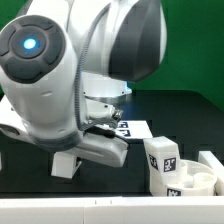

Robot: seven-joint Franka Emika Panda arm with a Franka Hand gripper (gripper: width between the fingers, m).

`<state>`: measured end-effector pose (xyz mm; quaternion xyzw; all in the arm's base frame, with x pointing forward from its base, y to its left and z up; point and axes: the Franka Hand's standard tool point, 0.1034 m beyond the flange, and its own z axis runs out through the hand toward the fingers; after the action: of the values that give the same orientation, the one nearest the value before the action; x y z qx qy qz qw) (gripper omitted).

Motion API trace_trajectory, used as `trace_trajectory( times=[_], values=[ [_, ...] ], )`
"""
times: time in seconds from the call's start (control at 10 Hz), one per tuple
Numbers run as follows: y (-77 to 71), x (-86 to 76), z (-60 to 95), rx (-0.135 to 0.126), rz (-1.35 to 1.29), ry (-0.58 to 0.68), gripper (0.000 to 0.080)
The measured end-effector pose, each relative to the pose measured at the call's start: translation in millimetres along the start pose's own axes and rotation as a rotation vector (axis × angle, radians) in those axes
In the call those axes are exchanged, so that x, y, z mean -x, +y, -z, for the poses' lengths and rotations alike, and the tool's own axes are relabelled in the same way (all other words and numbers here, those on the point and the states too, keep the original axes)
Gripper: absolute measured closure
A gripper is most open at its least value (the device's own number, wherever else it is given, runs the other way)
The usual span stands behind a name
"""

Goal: Assemble stool

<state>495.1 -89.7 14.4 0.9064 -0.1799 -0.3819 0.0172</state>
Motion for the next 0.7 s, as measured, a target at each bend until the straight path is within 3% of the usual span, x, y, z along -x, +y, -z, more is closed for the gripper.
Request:
trace_trajectory(
  times=[0.4,0.5,0.6,0.7],
  values=[
    [1.9,4.6,1.5,-0.001,-0.003,-0.040,0.0459],
    [6.2,0.9,11.8,-0.016,-0.012,-0.106,0.0459],
    [9.3,-6.9,19.9,-0.018,-0.015,-0.119,0.0363],
    [15.6,1.8,21.2,-0.008,-0.026,-0.241,0.0232]
  ],
)
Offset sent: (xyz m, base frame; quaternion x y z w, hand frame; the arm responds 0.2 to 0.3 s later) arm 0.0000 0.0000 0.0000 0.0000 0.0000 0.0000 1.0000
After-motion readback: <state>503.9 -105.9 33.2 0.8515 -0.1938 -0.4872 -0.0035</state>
